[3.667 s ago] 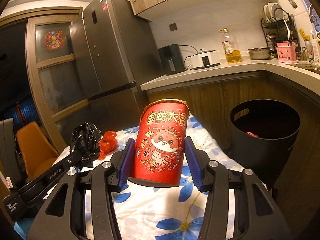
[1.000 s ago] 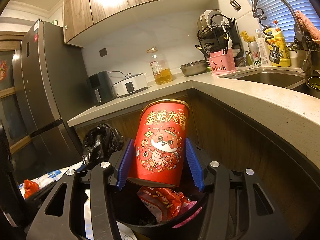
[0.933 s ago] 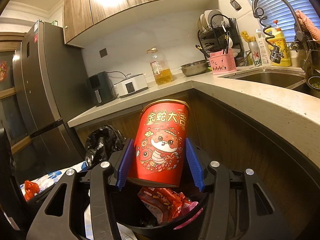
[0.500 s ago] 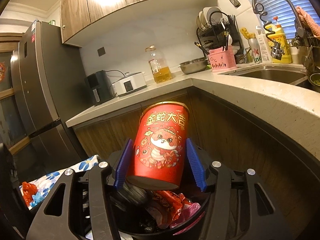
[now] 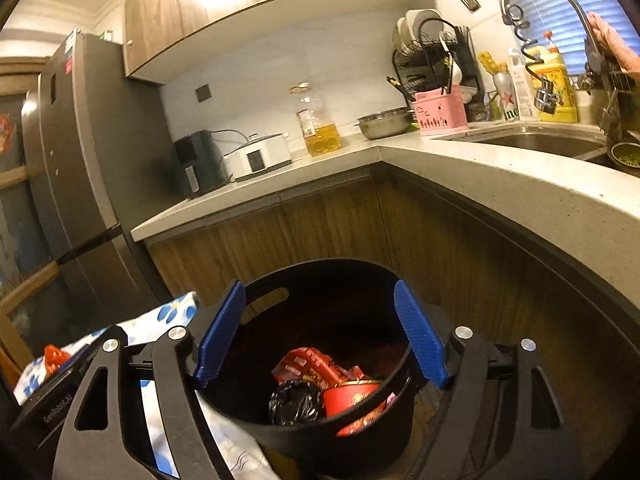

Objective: Collect trash
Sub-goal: 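Move both open tools back toward the table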

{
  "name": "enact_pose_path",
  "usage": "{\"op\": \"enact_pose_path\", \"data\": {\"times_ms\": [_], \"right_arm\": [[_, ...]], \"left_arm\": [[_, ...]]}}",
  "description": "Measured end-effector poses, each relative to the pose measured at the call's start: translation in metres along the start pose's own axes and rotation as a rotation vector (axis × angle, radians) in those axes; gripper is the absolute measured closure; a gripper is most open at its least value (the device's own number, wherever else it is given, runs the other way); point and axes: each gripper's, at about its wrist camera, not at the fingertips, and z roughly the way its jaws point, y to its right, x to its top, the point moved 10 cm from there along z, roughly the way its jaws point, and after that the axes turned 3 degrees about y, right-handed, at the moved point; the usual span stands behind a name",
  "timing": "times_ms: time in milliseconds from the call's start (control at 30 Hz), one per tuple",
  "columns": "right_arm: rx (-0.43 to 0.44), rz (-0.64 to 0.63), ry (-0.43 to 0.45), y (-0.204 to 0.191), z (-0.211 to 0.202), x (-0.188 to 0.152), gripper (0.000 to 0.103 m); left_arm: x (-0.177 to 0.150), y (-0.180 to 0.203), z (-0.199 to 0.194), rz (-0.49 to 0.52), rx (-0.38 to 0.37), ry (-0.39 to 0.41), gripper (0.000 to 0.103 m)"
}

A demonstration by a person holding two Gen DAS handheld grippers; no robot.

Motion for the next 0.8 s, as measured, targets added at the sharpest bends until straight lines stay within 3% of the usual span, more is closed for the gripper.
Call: {"op": "enact_pose_path", "data": {"times_ms": [600, 800], "right_arm": [[0.098, -0.054, -0.019, -0.078, -0.039, -0.036, 0.026], [0.149, -0.084, -0.05, -0.119, -0.041, -0.055, 0.026]], "left_arm": [[-0.005, -0.092, -0.082, -0.021, 0.204, 0.047, 0.016], [-0.01, -0.143, -0.105, -0.045, 0.293, 0.043, 0.016]]}}
